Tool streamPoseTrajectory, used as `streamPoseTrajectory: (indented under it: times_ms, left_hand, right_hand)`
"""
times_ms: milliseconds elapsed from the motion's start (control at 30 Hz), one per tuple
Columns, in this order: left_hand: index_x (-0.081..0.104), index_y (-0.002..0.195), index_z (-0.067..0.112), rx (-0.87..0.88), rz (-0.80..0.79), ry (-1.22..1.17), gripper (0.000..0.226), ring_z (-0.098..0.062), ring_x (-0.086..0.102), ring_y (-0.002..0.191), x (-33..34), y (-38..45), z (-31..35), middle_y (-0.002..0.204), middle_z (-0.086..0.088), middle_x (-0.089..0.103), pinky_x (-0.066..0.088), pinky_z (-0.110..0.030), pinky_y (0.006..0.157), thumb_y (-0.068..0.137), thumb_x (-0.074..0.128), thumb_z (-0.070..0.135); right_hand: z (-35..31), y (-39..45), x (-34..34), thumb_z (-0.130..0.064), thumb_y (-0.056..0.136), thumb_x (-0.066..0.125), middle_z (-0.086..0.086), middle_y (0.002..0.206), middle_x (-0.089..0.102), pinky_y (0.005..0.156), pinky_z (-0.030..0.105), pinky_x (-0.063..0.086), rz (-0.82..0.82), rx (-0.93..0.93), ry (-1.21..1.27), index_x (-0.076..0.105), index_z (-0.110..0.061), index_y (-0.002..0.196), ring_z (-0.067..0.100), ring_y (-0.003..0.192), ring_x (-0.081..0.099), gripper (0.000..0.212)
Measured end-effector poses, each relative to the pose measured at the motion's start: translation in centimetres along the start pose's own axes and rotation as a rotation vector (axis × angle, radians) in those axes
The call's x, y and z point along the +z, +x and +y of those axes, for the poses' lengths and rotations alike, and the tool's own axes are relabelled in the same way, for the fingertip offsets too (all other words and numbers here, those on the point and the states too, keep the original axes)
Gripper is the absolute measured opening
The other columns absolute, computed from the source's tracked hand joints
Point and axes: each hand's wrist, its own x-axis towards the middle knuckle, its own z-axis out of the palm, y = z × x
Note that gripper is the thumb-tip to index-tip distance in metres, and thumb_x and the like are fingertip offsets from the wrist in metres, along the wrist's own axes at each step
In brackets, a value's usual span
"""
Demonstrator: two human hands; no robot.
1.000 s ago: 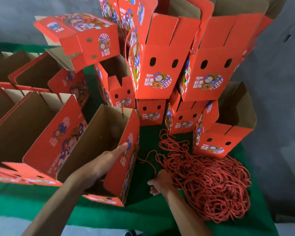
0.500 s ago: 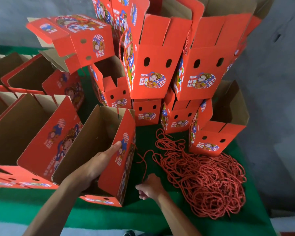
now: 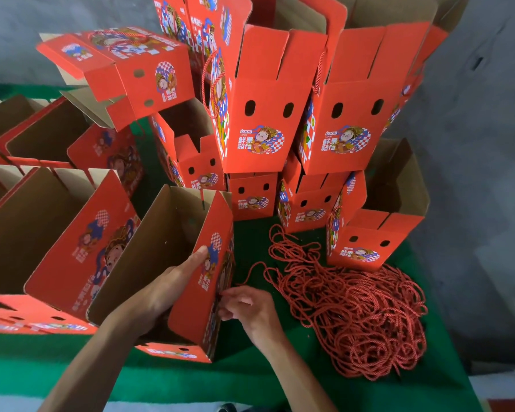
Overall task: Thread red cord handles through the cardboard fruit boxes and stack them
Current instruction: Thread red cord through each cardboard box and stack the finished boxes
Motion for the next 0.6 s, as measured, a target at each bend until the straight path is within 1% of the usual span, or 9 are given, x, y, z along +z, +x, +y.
streamPoseTrajectory:
  times_ms: [67, 167, 267, 300, 367, 400, 467, 533, 600]
  left_hand:
    - [0.061, 0.13, 0.02, 0.007, 0.008, 0.004, 0.084, -0.035, 0.073, 0.104, 0.1, -0.1, 0.0, 0.114, -0.012, 0.075, 0.05, -0.056, 0.102, 0.078, 0.052, 0.085]
    - [0.064, 0.127, 0.018, 0.017, 0.046, 0.034, 0.087, -0.033, 0.074, 0.1, 0.1, -0.3, 0.1, 0.11, -0.011, 0.076, 0.052, -0.056, 0.1, 0.075, 0.052, 0.086]
    - [0.064, 0.128, 0.021, 0.023, 0.023, 0.043, 0.093, -0.032, 0.074, 0.101, 0.2, -0.5, 0.3, 0.112, -0.01, 0.076, 0.052, -0.054, 0.1, 0.071, 0.051, 0.093]
    - [0.066, 0.128, 0.022, 0.022, -0.01, 0.032, 0.094, -0.033, 0.073, 0.104, 0.2, -0.4, 0.4, 0.114, -0.011, 0.075, 0.053, -0.053, 0.099, 0.071, 0.046, 0.095]
    - [0.074, 0.119, 0.015, -0.023, -0.063, 0.004, 0.098, -0.033, 0.072, 0.106, 0.0, -0.3, 0.4, 0.113, -0.016, 0.075, 0.057, -0.046, 0.093, 0.078, 0.033, 0.094]
    - [0.075, 0.115, 0.011, -0.048, -0.068, 0.007, 0.092, -0.032, 0.073, 0.104, -0.1, -0.3, 0.4, 0.109, -0.017, 0.075, 0.058, -0.044, 0.09, 0.085, 0.033, 0.087]
    - [0.072, 0.114, 0.008, -0.033, -0.08, 0.118, 0.058, -0.029, 0.075, 0.099, -0.2, -0.2, 0.5, 0.104, -0.015, 0.077, 0.057, -0.049, 0.094, 0.098, 0.049, 0.059]
    - [0.072, 0.108, 0.008, 0.038, -0.099, 0.375, 0.03, -0.024, 0.076, 0.093, 0.0, -0.1, 0.8, 0.098, -0.011, 0.078, 0.057, -0.05, 0.096, 0.096, 0.066, 0.034]
    - [0.071, 0.104, 0.011, 0.095, -0.03, 0.637, 0.02, -0.016, 0.076, 0.088, 0.4, 0.2, 0.8, 0.094, -0.006, 0.078, 0.06, -0.042, 0.091, 0.094, 0.07, 0.028]
  right_hand:
    - [0.3, -0.2, 0.1, 0.007, 0.092, 0.07, 0.014, 0.074, 0.071, 0.063, 0.033, 0.057, 0.004, 0.0, -0.024, 0.072, 0.012, 0.09, 0.021, 0.061, 0.066, 0.005]
    - [0.4, -0.3, 0.2, 0.0, 0.093, 0.073, 0.011, 0.072, 0.069, 0.065, 0.033, 0.056, -0.049, -0.023, -0.082, 0.074, -0.001, 0.084, 0.019, 0.063, 0.064, 0.01]
    - [0.2, -0.4, 0.3, -0.005, 0.095, 0.073, 0.009, 0.071, 0.068, 0.067, 0.034, 0.057, -0.072, -0.041, -0.126, 0.073, 0.0, 0.087, 0.02, 0.063, 0.064, 0.01]
    - [0.1, -0.4, 0.3, -0.006, 0.096, 0.072, 0.01, 0.072, 0.069, 0.067, 0.035, 0.057, -0.074, -0.044, -0.131, 0.073, 0.002, 0.088, 0.02, 0.063, 0.064, 0.01]
    - [-0.2, -0.4, 0.5, -0.003, 0.096, 0.071, 0.014, 0.073, 0.069, 0.064, 0.035, 0.056, -0.078, -0.041, -0.095, 0.072, 0.004, 0.087, 0.022, 0.061, 0.063, 0.011]
    - [-0.4, -0.3, 0.6, -0.001, 0.096, 0.069, 0.015, 0.073, 0.069, 0.061, 0.034, 0.055, -0.079, -0.036, -0.065, 0.07, 0.005, 0.086, 0.021, 0.059, 0.063, 0.012]
    - [-0.8, -0.3, 1.1, -0.001, 0.098, 0.066, 0.013, 0.07, 0.069, 0.054, 0.03, 0.055, -0.067, -0.012, -0.016, 0.067, 0.003, 0.082, 0.018, 0.053, 0.063, 0.016]
    - [-0.8, -0.4, 1.7, -0.004, 0.101, 0.063, 0.012, 0.068, 0.067, 0.051, 0.028, 0.054, -0.041, 0.027, 0.004, 0.063, 0.001, 0.08, 0.016, 0.049, 0.061, 0.021]
    - [-0.4, -0.8, 2.1, -0.013, 0.104, 0.06, 0.01, 0.067, 0.065, 0.052, 0.029, 0.052, -0.013, 0.04, -0.046, 0.061, 0.001, 0.084, 0.016, 0.051, 0.058, 0.025]
